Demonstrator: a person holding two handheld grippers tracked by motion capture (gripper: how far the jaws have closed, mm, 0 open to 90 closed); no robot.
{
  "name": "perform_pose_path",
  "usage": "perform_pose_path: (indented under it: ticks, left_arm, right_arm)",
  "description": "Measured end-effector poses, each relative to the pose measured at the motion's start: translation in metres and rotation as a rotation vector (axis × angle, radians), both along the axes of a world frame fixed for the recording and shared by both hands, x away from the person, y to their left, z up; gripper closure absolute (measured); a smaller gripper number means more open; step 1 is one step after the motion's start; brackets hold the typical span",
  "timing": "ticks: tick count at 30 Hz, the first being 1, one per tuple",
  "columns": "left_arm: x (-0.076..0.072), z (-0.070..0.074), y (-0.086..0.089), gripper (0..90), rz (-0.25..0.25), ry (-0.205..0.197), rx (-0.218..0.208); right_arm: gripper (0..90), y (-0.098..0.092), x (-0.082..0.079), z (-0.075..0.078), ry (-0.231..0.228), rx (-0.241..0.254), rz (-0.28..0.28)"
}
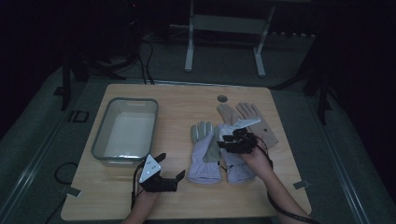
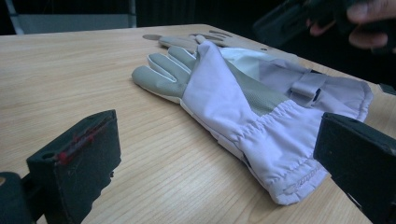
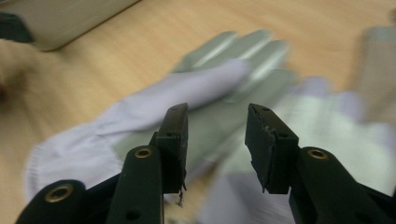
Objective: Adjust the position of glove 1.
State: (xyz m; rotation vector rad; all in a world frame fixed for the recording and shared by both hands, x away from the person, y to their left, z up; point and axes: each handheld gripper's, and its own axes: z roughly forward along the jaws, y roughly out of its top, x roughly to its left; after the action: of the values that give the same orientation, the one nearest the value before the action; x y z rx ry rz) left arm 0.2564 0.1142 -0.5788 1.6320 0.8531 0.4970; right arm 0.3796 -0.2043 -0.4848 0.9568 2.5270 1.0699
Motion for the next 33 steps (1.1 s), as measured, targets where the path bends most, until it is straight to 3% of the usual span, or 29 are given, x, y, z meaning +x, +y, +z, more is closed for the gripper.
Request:
perform_pose_path:
  ticks: [4,7,13,18,21,23,26,29,33]
  left_arm:
    - [0.001,-0.001,-0.001,0.9,0.000,0.004,0.001]
    - [0.001,-0.001,-0.001,0.9,0.001,0.002,0.002]
    - [0.001,-0.001,-0.002,0.9,0.001,0.005,0.005]
    - [0.001,-0.001,-0.001,0.9,0.001,0.006,0.003]
    - [0.001,-0.001,-0.001,0.9,-0.002,0.006,-0.002]
    - [0.001,-0.001,-0.001,0.9,-0.002,0.005,-0.001]
    - [0.001,-0.001,-0.001,0.9,-0.002,0.005,0.000]
    - [0.001,-0.001,-0.002,0.9,0.000,0.005,0.002]
    - [0.001,-0.001,-0.001,0.9,0.000,0.006,0.001]
  right_arm:
    - [54.7,-0.029,0.007,0.005,-0.005,-0.071,0.004]
    - [52.9,-0.039,0.007,0.000,0.009,-0.088,0.024]
    - [48.5,-0.042,0.007,-0.019,0.051,-0.106,0.051]
    - [48.9,-0.035,0.011,-0.037,0.059,-0.183,0.064]
    - [54.3,-0.036,0.014,-0.044,0.081,-0.183,0.066]
    - [61.9,-0.038,0.015,-0.047,0.112,-0.150,0.062]
    - [63.9,-0.040,0.014,-0.048,0.125,-0.125,0.037]
    - [72.8,-0.040,0.007,-0.044,0.102,-0.100,-0.017]
    - [76.6,-0.042,0.004,-0.039,0.091,-0.093,-0.036]
